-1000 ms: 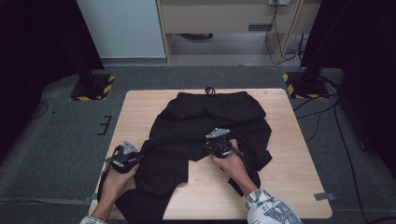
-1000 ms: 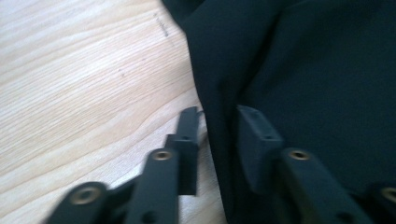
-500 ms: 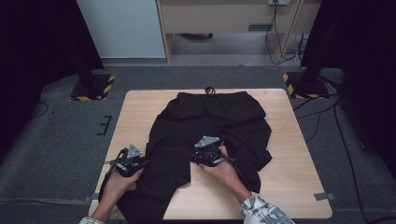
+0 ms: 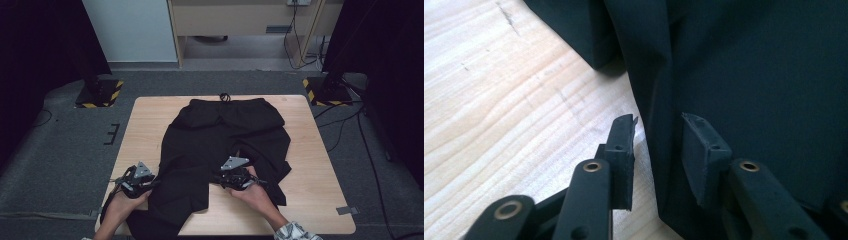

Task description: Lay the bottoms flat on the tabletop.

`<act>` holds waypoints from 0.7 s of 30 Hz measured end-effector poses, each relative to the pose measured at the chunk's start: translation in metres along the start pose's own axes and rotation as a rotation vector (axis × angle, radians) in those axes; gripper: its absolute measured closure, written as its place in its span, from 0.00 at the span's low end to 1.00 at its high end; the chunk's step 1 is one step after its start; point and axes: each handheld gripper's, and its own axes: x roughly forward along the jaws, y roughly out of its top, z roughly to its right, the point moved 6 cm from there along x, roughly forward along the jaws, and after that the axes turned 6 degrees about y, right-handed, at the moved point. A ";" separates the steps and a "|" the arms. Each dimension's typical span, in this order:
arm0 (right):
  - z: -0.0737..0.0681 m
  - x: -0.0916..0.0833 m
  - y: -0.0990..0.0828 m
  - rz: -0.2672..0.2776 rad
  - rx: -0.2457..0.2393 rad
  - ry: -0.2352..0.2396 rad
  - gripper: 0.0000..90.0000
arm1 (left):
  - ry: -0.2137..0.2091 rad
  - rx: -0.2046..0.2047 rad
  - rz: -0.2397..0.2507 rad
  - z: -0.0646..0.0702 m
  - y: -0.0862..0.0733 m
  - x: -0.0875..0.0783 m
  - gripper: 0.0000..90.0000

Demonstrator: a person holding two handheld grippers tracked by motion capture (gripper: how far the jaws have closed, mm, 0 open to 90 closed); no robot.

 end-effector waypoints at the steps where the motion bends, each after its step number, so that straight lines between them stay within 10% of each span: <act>1: 0.001 -0.001 0.003 0.016 0.004 -0.004 0.71 | 0.008 0.003 0.004 0.000 0.001 0.000 0.71; 16: -0.006 0.035 0.053 0.048 0.004 0.054 0.58 | 0.052 0.019 0.006 -0.002 0.003 0.004 0.83; 21: -0.014 0.041 0.043 -0.020 -0.033 0.077 0.84 | 0.055 -0.002 0.022 -0.004 0.005 0.002 0.86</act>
